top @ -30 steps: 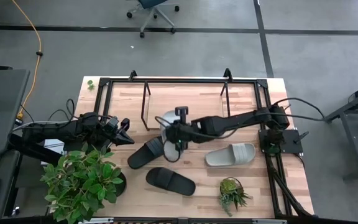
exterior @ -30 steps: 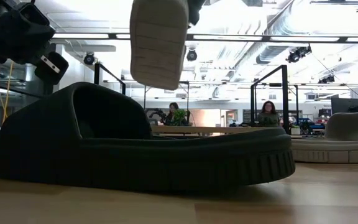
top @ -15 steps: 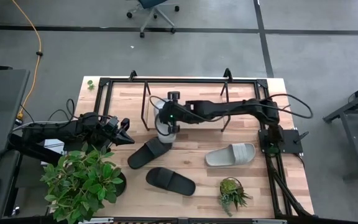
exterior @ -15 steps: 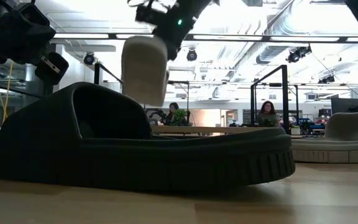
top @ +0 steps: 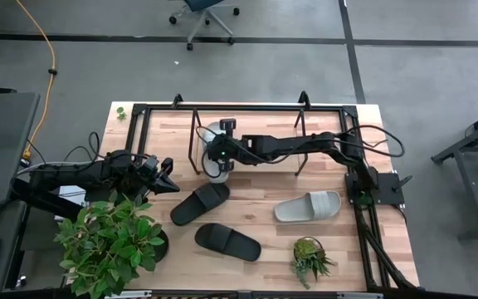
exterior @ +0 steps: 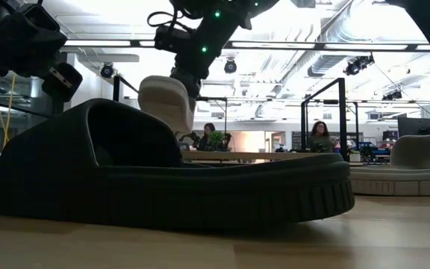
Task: Pick and place slides into the shelf
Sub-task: Put the left gray slide on the shelf
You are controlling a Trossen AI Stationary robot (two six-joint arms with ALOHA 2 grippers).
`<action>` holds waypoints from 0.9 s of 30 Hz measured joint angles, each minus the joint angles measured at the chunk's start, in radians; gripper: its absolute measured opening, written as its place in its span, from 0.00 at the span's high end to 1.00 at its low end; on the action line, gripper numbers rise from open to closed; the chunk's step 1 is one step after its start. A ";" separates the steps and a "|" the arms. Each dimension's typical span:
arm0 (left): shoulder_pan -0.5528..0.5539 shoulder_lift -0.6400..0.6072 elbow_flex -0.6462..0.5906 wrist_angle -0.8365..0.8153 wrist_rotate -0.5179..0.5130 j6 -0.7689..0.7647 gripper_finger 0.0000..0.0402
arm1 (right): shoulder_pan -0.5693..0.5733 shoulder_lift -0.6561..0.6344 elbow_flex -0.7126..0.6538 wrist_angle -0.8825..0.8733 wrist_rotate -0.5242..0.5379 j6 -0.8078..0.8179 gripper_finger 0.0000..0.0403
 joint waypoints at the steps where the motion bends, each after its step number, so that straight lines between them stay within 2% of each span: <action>1: 0.000 0.000 0.000 0.000 0.000 0.000 1.00 | -0.003 0.000 0.000 0.006 -0.002 -0.004 1.00; 27: 0.000 0.000 0.000 0.000 0.000 -0.022 1.00 | -0.048 0.103 -0.001 0.112 -0.004 -0.046 1.00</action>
